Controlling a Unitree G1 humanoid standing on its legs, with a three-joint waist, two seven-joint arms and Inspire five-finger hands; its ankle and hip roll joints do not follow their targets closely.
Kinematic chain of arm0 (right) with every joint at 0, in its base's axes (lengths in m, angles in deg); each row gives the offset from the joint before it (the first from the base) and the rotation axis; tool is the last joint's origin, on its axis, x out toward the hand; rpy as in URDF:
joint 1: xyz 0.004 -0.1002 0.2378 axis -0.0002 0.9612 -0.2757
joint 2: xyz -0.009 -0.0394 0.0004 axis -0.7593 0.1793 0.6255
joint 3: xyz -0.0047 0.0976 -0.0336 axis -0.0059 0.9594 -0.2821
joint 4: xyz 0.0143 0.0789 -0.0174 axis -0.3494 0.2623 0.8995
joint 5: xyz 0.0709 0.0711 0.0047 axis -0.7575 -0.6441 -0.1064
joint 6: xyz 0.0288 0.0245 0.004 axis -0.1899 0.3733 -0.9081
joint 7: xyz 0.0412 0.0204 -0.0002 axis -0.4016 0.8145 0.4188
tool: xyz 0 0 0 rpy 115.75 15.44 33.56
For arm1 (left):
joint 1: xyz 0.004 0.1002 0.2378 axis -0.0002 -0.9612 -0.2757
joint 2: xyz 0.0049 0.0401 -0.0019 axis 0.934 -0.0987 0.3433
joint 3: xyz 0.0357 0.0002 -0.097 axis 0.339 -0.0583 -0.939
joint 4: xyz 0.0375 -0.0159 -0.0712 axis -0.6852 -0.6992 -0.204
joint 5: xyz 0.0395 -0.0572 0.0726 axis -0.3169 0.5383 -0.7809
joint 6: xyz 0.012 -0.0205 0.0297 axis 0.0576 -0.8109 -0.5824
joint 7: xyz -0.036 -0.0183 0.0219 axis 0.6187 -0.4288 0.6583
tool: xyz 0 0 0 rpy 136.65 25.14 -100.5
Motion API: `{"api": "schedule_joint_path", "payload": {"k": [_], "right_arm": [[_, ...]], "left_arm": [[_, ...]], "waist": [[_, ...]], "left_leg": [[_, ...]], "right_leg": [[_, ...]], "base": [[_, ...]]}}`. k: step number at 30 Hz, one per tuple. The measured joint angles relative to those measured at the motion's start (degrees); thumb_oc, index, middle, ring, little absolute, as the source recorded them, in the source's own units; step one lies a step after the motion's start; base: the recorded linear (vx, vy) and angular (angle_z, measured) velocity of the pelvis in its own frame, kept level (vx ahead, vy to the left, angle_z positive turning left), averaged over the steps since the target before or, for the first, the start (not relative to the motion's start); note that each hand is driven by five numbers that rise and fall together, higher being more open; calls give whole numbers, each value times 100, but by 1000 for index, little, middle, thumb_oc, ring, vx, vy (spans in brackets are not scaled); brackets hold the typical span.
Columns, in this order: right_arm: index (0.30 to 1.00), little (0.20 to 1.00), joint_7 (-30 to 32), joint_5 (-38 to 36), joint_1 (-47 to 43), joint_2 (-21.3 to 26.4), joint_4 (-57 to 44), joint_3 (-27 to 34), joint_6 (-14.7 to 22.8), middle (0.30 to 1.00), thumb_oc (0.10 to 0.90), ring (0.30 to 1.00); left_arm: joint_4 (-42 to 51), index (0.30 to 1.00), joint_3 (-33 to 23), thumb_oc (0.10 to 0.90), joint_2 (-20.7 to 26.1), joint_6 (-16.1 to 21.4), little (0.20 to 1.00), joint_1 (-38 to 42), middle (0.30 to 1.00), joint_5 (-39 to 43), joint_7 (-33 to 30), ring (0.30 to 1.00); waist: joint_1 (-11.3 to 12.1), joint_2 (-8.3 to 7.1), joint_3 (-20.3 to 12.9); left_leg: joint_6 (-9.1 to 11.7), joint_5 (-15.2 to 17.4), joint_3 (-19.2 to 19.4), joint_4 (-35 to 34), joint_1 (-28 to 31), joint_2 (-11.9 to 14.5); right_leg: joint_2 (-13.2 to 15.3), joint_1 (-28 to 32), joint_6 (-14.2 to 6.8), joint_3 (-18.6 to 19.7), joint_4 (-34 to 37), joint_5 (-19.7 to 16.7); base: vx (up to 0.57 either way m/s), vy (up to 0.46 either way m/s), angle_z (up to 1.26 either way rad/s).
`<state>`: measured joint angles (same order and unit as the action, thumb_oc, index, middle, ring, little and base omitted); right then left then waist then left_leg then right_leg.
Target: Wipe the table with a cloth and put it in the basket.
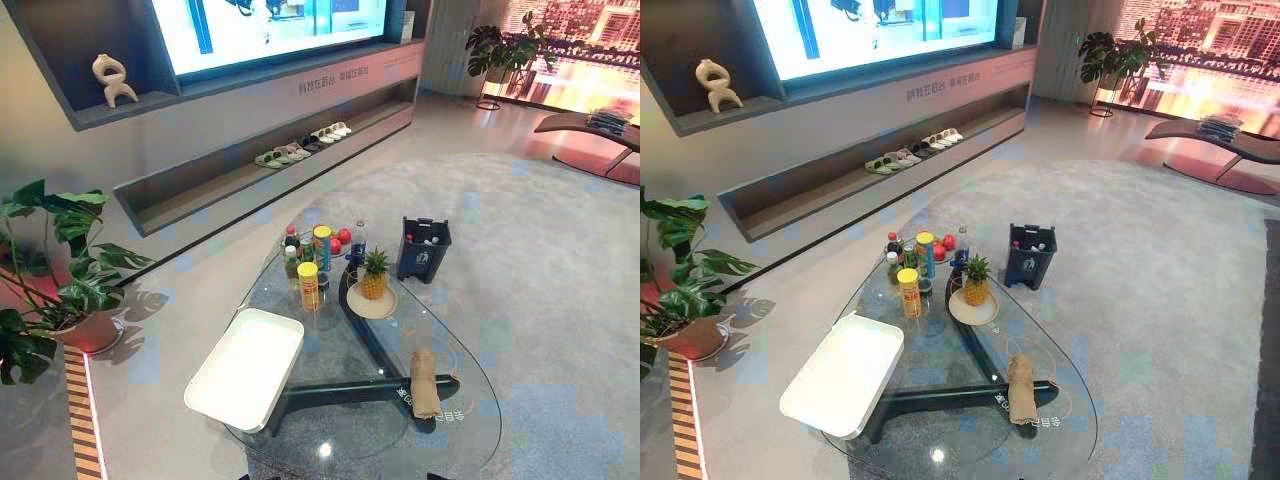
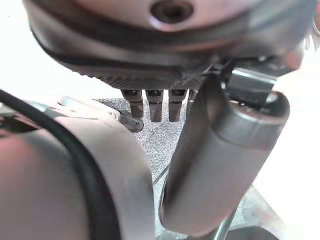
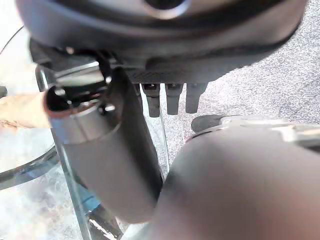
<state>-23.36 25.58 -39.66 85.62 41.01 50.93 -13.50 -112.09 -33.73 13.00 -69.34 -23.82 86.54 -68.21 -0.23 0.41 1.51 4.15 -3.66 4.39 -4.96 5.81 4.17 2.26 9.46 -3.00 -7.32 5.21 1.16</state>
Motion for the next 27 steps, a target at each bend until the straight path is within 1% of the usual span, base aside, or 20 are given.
{"api": "schedule_joint_path", "payload": {"k": [27], "right_arm": [[900, 900, 18, 1, 1, -35, -12, -21, -48, 900, 800, 900]], "left_arm": [[-5, 900, -2, 800, 30, -7, 900, 2, 900, 4, -144, 900]], "waist": [[1, -100, -29]], "left_leg": [[0, 1, 25, 0, -9, 2]], "right_leg": [[-2, -13, -2, 8, 0, 1]], "base": [[2, 7, -1]]}}
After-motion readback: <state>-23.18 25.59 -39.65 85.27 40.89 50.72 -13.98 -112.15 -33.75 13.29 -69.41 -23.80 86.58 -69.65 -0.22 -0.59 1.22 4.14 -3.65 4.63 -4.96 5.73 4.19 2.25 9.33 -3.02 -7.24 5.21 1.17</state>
